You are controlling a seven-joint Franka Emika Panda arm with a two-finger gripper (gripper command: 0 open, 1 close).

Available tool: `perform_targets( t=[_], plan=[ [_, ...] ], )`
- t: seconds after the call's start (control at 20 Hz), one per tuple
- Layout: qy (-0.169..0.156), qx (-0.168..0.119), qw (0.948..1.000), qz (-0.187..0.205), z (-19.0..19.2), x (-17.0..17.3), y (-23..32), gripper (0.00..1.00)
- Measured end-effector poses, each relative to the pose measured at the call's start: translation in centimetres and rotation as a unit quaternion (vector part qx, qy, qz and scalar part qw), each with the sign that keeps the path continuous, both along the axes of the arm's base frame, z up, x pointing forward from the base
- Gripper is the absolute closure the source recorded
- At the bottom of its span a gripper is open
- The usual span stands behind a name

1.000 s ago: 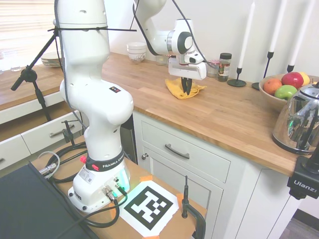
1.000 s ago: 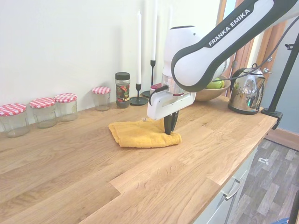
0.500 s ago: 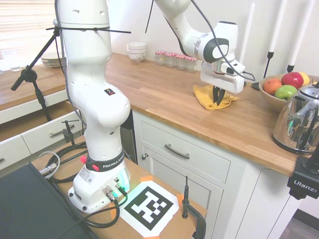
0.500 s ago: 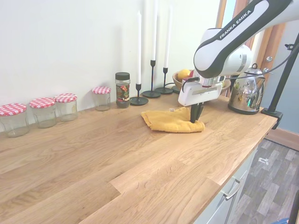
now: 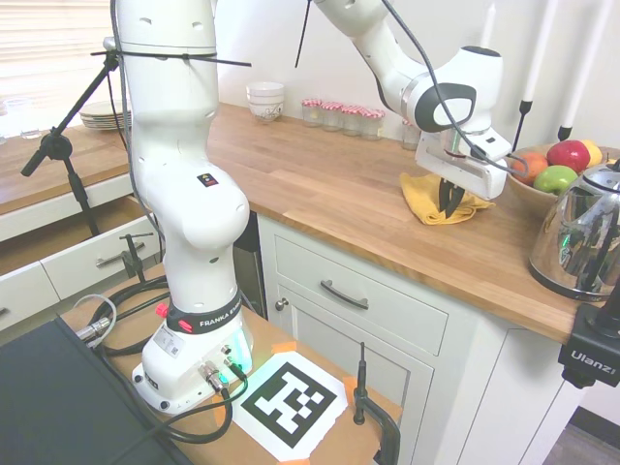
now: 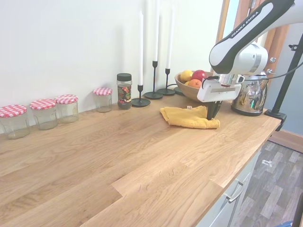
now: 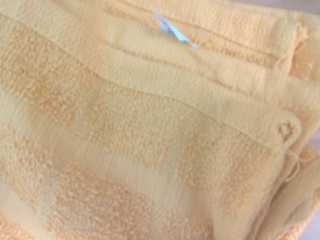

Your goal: Wipe the counter

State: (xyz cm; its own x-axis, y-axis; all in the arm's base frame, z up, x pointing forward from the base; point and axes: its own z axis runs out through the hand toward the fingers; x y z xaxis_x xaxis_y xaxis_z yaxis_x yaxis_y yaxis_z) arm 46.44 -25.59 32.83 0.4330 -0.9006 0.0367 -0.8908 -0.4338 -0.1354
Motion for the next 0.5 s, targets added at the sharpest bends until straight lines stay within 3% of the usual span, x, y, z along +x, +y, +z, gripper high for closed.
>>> perform_targets(
  t=[0.25, 0.3, 0.5],
  plan=[
    [-0.004, 0.001, 0.9999, -0.017, 0.0, -1.2, -2.7, 1.0],
    [-0.003, 0.001, 0.9998, -0.018, 0.0, -1.3, -2.8, 0.0],
    [-0.003, 0.002, 0.9998, -0.019, 0.0, -1.4, -2.9, 0.0]
  ],
)
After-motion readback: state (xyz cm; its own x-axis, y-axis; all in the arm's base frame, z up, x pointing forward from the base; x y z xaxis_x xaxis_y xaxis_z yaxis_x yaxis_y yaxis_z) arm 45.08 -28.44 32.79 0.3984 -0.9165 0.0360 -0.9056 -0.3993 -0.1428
